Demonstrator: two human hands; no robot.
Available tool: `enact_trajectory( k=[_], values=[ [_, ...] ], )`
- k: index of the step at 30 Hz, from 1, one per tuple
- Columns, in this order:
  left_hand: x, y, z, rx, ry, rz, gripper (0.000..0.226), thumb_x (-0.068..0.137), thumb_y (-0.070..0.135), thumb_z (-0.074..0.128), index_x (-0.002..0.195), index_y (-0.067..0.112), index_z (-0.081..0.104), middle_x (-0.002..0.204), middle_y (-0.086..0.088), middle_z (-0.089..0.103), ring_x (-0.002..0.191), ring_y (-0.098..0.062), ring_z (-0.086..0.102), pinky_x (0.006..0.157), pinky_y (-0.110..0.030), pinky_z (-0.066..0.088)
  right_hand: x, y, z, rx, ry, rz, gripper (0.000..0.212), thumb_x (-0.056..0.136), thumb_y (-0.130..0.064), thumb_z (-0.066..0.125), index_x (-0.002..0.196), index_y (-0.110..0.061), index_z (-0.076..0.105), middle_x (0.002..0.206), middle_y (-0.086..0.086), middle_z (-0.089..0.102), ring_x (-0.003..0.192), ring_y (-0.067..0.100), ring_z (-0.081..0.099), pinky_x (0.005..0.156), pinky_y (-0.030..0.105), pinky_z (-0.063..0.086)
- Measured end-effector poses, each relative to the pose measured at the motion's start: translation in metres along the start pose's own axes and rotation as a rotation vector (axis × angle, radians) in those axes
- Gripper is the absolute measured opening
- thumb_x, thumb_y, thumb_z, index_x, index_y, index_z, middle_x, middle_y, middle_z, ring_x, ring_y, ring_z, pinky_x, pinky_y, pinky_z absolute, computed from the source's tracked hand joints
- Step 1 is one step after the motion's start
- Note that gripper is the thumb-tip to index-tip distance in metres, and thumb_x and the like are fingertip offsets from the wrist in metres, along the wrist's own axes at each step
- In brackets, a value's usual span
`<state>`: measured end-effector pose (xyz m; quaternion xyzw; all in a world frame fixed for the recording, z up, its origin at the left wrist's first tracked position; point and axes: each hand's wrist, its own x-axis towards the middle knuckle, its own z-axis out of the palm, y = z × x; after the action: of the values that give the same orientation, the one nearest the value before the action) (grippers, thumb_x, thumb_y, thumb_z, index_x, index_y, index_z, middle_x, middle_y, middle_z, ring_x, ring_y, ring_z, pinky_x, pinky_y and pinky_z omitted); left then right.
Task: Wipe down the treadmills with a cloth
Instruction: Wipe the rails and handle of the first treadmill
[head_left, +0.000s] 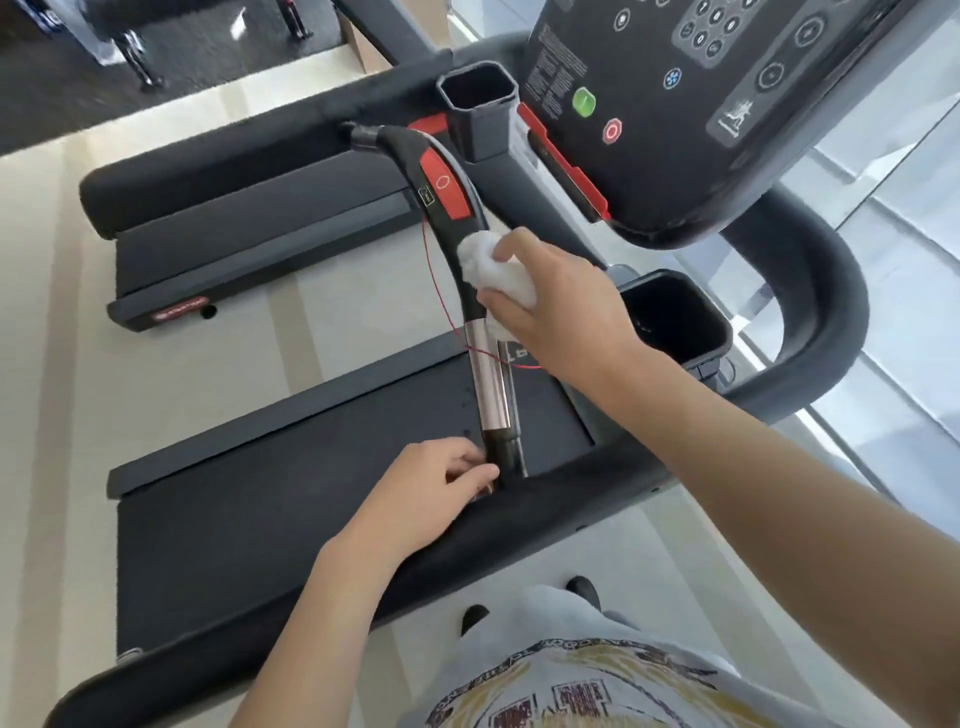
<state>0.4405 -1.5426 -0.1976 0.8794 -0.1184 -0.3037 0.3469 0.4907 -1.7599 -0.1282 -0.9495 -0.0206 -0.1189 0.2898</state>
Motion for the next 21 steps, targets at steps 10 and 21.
enact_trajectory(
  k=[10, 21],
  values=[
    [-0.044, -0.030, -0.015, 0.051, 0.106, 0.027, 0.022, 0.102, 0.052, 0.055, 0.101, 0.043, 0.074, 0.088, 0.021, 0.072, 0.083, -0.003, 0.065, 0.075, -0.027, 0.052, -0.055, -0.028, 0.049, -0.546, -0.515, -0.337, 0.033, 0.097, -0.054, 0.059, 0.098, -0.024, 0.072, 0.104, -0.001, 0.044, 0.058, 0.028, 0.048, 0.052, 0.039, 0.048],
    [-0.072, -0.053, -0.017, 0.202, 0.210, 0.243, 0.038, 0.105, 0.055, 0.046, 0.085, 0.032, 0.069, 0.067, 0.008, 0.062, 0.063, -0.013, 0.055, 0.063, -0.029, 0.047, -0.052, -0.086, 0.084, -1.011, -0.833, -0.350, 0.018, 0.102, -0.030, 0.055, 0.100, -0.017, 0.066, 0.097, -0.001, 0.054, 0.080, 0.027, 0.061, 0.059, 0.034, 0.038]
  ],
)
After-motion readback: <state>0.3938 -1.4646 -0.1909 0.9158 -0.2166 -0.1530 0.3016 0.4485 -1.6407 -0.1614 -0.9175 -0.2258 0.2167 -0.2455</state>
